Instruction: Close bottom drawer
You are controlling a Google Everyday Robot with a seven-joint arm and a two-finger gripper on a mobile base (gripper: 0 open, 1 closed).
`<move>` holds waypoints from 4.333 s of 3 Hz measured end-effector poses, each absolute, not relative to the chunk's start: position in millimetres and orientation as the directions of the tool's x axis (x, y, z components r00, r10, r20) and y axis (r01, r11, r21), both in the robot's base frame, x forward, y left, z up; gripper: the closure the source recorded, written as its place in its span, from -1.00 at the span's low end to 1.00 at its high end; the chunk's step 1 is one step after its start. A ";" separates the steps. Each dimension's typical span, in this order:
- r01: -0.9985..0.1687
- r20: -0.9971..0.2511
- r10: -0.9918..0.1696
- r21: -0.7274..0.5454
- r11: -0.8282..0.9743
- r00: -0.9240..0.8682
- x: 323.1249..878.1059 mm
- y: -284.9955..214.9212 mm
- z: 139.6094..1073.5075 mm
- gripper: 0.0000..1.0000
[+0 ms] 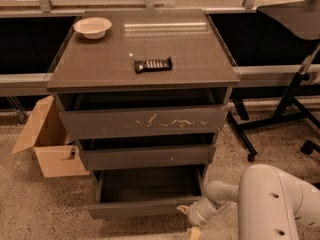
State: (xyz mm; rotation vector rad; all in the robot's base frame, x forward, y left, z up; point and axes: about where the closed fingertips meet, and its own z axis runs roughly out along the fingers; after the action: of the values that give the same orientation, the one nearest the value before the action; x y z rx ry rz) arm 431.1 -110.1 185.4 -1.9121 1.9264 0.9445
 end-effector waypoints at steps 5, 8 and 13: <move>-0.976 -0.584 -0.807 0.213 -0.054 -0.083 458.0 -125.8 181.7 0.29; -0.987 -0.556 -0.826 0.158 0.005 -0.093 482.7 -140.2 178.5 1.00; -0.997 -0.526 -0.847 0.061 0.047 -0.072 521.9 -153.2 176.0 -0.32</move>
Offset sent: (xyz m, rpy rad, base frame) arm 0.0074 -0.0033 -0.0015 0.0384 0.0090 0.0458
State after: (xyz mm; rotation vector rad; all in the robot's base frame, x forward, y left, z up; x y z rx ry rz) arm 521.9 -153.2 176.0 -1.8603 1.9836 0.5947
